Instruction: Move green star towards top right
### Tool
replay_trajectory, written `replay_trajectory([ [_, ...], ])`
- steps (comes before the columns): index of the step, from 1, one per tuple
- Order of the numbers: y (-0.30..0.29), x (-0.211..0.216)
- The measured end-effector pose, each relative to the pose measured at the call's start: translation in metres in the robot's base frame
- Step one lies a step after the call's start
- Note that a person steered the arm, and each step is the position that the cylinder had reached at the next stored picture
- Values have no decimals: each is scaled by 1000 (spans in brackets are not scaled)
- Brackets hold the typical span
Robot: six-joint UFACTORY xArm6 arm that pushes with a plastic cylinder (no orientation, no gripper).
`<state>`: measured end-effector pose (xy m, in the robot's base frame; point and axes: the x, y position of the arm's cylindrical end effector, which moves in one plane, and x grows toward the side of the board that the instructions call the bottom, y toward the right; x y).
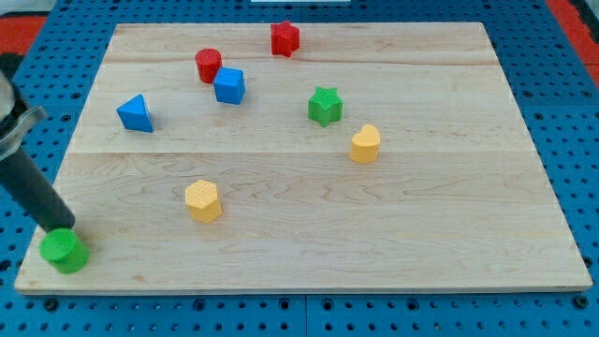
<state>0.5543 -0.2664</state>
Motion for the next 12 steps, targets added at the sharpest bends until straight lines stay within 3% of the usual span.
replay_trajectory([
  [2, 0, 9],
  [3, 51, -15],
  [5, 128, -118],
  [8, 248, -154],
  [10, 310, -223],
  [12, 327, -225],
])
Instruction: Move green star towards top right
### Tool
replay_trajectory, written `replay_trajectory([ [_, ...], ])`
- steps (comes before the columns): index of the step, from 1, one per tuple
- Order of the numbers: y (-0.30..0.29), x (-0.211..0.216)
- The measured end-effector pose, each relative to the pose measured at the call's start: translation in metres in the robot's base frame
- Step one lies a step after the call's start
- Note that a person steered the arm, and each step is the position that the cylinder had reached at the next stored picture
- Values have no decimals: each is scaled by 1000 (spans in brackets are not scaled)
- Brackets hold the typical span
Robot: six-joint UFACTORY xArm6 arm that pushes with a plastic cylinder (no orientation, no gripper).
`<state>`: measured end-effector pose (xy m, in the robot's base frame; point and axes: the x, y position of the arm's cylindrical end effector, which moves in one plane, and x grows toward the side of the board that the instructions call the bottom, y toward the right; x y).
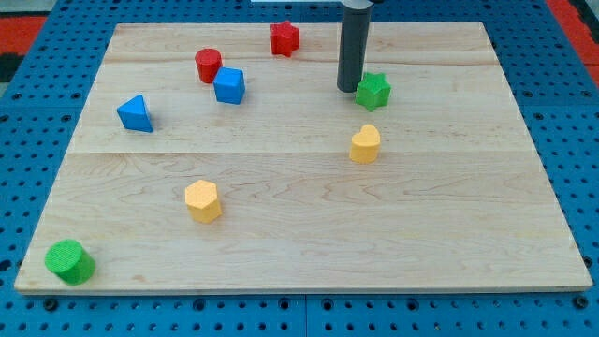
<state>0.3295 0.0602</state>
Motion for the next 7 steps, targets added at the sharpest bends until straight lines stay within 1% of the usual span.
replay_trajectory([
  [1, -4, 12],
  [4, 37, 24],
  [6, 110, 3],
  [7, 124, -12],
])
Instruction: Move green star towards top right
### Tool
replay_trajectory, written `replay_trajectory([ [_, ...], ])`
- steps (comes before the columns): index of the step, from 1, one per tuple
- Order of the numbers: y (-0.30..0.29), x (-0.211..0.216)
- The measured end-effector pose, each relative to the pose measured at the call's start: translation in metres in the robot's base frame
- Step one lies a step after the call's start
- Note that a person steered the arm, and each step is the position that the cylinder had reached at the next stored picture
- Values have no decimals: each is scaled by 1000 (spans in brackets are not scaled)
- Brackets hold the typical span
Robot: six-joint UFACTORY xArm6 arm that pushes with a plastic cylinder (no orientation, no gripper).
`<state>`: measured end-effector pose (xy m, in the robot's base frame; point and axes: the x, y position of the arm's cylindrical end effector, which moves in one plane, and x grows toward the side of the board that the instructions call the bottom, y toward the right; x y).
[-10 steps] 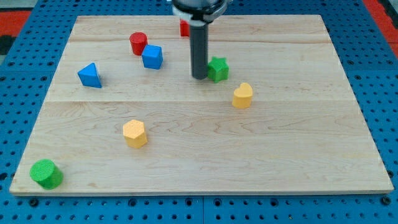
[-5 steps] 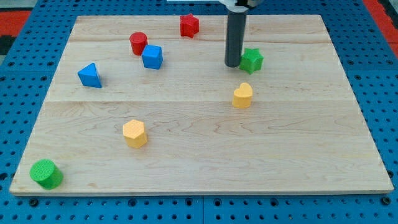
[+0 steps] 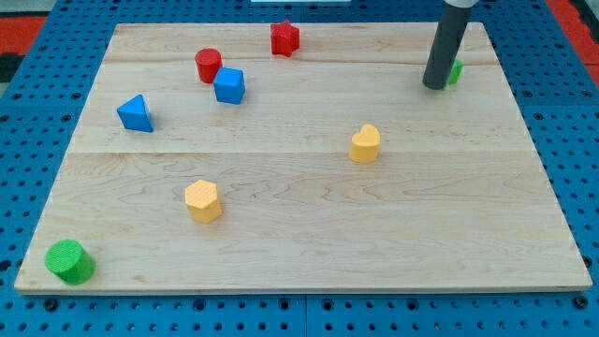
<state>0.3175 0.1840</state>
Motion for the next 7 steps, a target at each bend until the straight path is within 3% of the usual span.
replay_trajectory([
  [1, 7, -13],
  [2, 8, 19],
  [3, 36, 21],
  [7, 6, -84],
])
